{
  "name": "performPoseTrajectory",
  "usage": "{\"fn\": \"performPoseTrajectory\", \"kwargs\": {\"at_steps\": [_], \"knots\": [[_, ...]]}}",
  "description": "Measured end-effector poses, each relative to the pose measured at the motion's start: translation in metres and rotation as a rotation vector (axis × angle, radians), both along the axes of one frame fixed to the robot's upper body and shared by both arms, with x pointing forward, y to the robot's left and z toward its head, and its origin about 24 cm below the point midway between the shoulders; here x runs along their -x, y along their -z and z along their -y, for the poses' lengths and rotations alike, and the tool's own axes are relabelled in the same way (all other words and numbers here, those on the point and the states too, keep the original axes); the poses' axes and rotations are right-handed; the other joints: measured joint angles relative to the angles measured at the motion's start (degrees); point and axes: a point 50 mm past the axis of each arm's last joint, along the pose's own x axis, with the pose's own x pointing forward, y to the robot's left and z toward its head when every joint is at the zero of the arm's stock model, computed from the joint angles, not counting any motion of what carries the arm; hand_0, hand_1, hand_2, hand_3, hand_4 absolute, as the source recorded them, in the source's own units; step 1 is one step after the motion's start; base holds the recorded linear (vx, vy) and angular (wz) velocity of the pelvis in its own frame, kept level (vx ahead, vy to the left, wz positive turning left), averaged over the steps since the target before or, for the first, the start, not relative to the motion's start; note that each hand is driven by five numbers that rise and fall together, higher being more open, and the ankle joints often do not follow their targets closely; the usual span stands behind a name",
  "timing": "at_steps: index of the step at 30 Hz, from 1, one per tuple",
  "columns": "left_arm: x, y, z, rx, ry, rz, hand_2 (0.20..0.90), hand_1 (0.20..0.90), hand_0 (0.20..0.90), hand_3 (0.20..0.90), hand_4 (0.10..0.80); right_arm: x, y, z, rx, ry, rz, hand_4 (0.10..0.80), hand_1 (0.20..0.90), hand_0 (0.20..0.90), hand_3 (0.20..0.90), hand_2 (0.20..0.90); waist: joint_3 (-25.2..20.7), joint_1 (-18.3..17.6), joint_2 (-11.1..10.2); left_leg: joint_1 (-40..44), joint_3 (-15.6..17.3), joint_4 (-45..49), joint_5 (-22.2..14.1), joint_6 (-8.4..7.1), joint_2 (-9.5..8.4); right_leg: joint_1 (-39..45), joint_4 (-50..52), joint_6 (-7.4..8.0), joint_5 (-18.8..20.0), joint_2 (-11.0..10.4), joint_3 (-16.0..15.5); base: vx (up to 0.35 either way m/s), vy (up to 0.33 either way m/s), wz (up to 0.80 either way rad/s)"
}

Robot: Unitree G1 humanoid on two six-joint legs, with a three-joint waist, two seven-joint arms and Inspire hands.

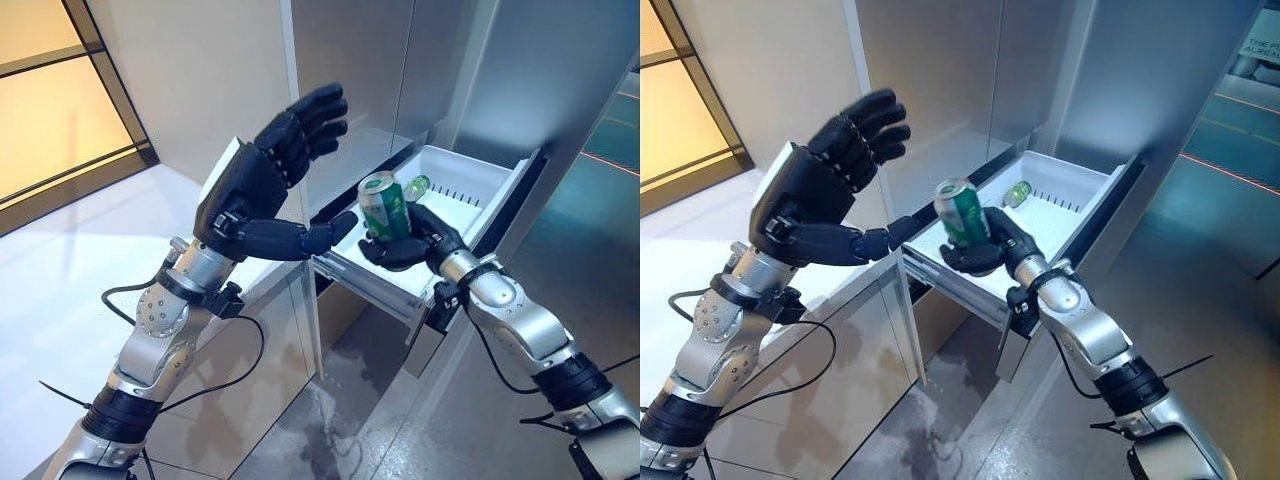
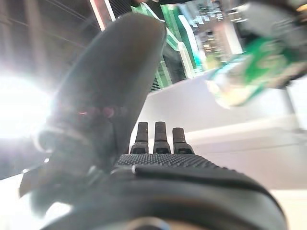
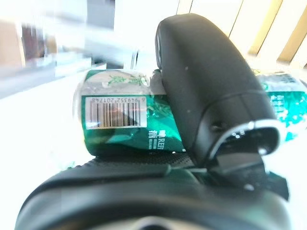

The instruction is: Put drinks into fridge and close the fridge

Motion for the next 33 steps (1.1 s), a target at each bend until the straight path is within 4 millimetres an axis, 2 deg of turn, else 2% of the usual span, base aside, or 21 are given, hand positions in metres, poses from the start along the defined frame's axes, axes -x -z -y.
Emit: {"fn": "performPoseTrajectory", "kwargs": {"at_steps": [4,6,8,10,12,14,16,17,18,21,23,25,29,33], "knots": [[-0.010,0.028,-0.001,-0.025,0.024,-0.197,0.900,0.900,0.900,0.900,0.800,-0.013,-0.003,0.032,0.054,0.154,-0.003,0.100,0.300,0.300,0.200,0.300,0.4,0.1,0.0,0.0,-1.1,0.0,0.0,0.02,-0.12,0.5,0.0,0.20,-0.2,-0.1,-1.2,0.044,0.001,0.14],[-0.013,0.043,0.004,0.031,0.094,-0.328,0.900,0.900,0.900,0.900,0.800,-0.020,-0.009,0.048,0.070,0.238,0.006,0.100,0.300,0.300,0.200,0.300,1.4,0.5,0.0,0.0,-1.5,0.0,0.1,0.11,-0.24,0.7,0.0,0.23,-0.3,-0.2,-1.6,0.057,0.005,0.11],[-0.013,0.064,0.016,0.134,0.194,-0.482,0.900,0.900,0.900,0.900,0.800,-0.025,-0.010,0.064,0.076,0.317,0.004,0.100,0.300,0.300,0.200,0.300,1.9,0.6,0.1,0.0,-2.5,0.0,0.2,0.21,-0.46,1.1,0.0,0.47,-0.4,-0.4,-2.6,0.098,0.007,0.23],[-0.009,0.085,0.038,0.236,0.309,-0.619,0.900,0.900,0.900,0.900,0.800,-0.030,-0.011,0.077,0.079,0.394,-0.004,0.100,0.300,0.300,0.200,0.300,2.6,1.5,0.1,0.1,-2.9,0.0,0.2,0.25,-0.62,1.4,0.0,0.59,-0.5,-0.6,-3.1,0.095,0.010,0.18],[0.005,0.112,0.066,0.288,0.442,-0.772,0.900,0.900,0.900,0.900,0.800,-0.035,-0.012,0.091,0.082,0.466,-0.019,0.100,0.300,0.300,0.200,0.300,3.3,1.6,0.1,0.0,-4.5,0.0,0.5,0.41,-0.98,2.0,0.0,0.78,-0.8,-0.8,-4.4,0.067,0.004,0.37],[0.033,0.143,0.093,0.263,0.576,-0.945,0.900,0.900,0.900,0.900,0.800,-0.038,-0.013,0.107,0.082,0.540,-0.048,0.100,0.300,0.300,0.200,0.300,3.7,1.9,0.2,0.0,-6.0,0.0,0.6,0.56,-1.36,2.7,0.0,1.06,-1.2,-1.2,-5.8,0.049,0.004,0.38],[0.053,0.161,0.102,0.239,0.648,-1.042,0.900,0.900,0.900,0.900,0.800,-0.041,-0.017,0.113,0.077,0.575,-0.052,0.100,0.300,0.300,0.200,0.300,4.2,2.7,0.5,0.0,-6.1,0.0,0.6,0.58,-1.41,2.7,0.0,1.09,-1.2,-1.2,-5.9,0.036,0.001,0.10],[0.070,0.175,0.106,0.216,0.691,-1.124,0.900,0.900,0.900,0.900,0.800,-0.041,-0.017,0.119,0.076,0.602,-0.061,0.100,0.300,0.300,0.200,0.300,4.3,3.3,0.5,-0.2,-6.4,0.0,0.7,0.58,-1.46,2.7,0.0,1.11,-1.4,-1.3,-6.4,0.031,-0.004,0.12],[0.076,0.180,0.106,0.199,0.703,-1.148,0.900,0.900,0.900,0.900,0.800,-0.041,-0.017,0.122,0.079,0.614,-0.066,0.100,0.300,0.300,0.200,0.300,4.3,3.5,0.5,-0.2,-6.8,0.0,0.8,0.57,-1.49,2.8,0.0,1.11,-1.5,-1.3,-7.2,0.017,-0.008,0.29],[0.098,0.202,0.103,0.038,0.722,-1.232,0.900,0.900,0.900,0.900,0.800,-0.040,-0.015,0.136,0.113,0.672,-0.086,0.100,0.300,0.300,0.200,0.300,4.5,4.5,0.6,-1.4,-8.9,0.0,1.5,0.40,-1.77,2.5,0.0,0.87,-1.8,-1.5,-8.9,-0.051,-0.016,0.33],[0.102,0.215,0.097,-0.069,0.682,-1.242,0.900,0.900,0.900,0.900,0.800,-0.040,-0.016,0.140,0.118,0.676,-0.096,0.100,0.300,0.300,0.200,0.300,4.5,5.4,0.8,-2.6,-9.1,0.3,1.8,0.29,-1.85,1.7,0.0,0.72,-1.9,-1.4,-8.9,-0.175,-0.046,0.20],[0.103,0.230,0.086,-0.190,0.603,-1.242,0.900,0.900,0.900,0.900,0.800,-0.044,-0.027,0.139,0.127,0.673,-0.074,0.100,0.300,0.300,0.200,0.300,4.8,5.4,0.9,-5.7,-9.5,1.3,2.2,0.06,-1.83,-0.7,0.0,0.29,-1.4,-1.2,-8.9,-0.146,-0.038,0.15],[0.103,0.263,0.049,-0.429,0.358,-1.252,0.900,0.900,0.900,0.900,0.800,-0.052,-0.044,0.133,0.204,0.631,-0.068,0.100,0.300,0.300,0.200,0.300,7.8,6.0,0.8,-8.4,-9.5,2.0,2.6,-0.46,-1.38,-3.0,0.0,-0.28,-0.7,-0.7,-9.0,-0.083,-0.030,0.01],[0.096,0.273,0.015,-0.662,0.156,-1.145,0.900,0.900,0.900,0.900,0.800,-0.051,-0.045,0.136,0.266,0.611,-0.143,0.100,0.300,0.300,0.200,0.300,10.8,6.5,0.3,-10.2,-9.5,2.7,2.7,-0.57,-1.26,-4.5,0.1,-0.52,-0.5,-0.5,-9.0,-0.061,-0.015,0.03]]}}
